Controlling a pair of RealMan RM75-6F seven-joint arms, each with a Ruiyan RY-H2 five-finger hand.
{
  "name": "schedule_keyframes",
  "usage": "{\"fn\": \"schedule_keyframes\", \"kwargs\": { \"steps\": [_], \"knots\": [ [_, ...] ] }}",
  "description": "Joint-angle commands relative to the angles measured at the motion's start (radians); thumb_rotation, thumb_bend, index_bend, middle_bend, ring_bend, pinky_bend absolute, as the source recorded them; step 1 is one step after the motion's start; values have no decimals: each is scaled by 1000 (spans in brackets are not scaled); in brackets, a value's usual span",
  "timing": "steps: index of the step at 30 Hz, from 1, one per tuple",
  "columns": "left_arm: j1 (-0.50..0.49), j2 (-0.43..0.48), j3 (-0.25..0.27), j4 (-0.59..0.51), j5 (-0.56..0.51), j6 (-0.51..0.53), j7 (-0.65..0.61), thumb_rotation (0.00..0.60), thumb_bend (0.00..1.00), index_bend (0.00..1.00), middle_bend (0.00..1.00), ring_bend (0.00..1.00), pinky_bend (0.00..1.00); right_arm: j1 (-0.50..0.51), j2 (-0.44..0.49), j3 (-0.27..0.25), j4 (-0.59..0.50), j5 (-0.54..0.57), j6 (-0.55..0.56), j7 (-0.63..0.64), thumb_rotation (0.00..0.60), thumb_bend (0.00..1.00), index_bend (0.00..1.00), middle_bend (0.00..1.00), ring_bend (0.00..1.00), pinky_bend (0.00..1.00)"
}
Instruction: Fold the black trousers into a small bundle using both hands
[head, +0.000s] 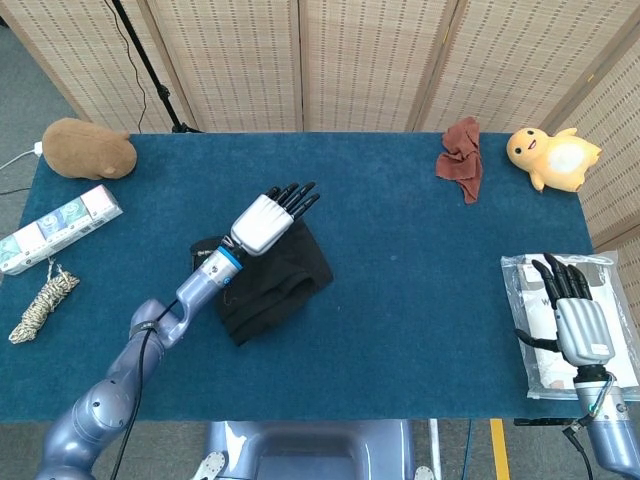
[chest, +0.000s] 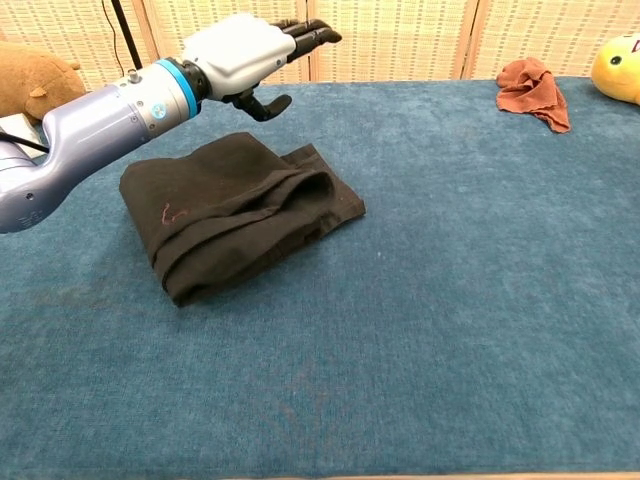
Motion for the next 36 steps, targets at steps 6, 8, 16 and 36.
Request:
{"fn": "schedule_keyframes", "kwargs": {
  "steps": [6, 8, 16, 36],
  "knots": [
    [14, 13, -48, -35, -44, 100, -115, 600, 429, 0, 0, 7, 277, -1, 0, -2, 0, -2, 1, 0, 600, 0, 0, 0, 0, 0],
    [46, 37, -26, -47, -25, 149, -161, 600, 429, 0, 0, 8, 278, -2, 0, -3, 0, -4, 2, -1, 600, 0, 0, 0, 0, 0],
    [232, 159, 115, -111, 89, 335, -324, 600, 430, 0, 0, 35, 277, -4, 2, -8, -10, -14, 11, -4, 600, 0, 0, 0, 0, 0],
    [506, 209, 279, 24, 215, 480, -438, 600, 418, 307, 190, 231, 315, -5, 5, -10, -15, -15, 10, -9, 600, 0, 0, 0, 0, 0]
  ]
}}
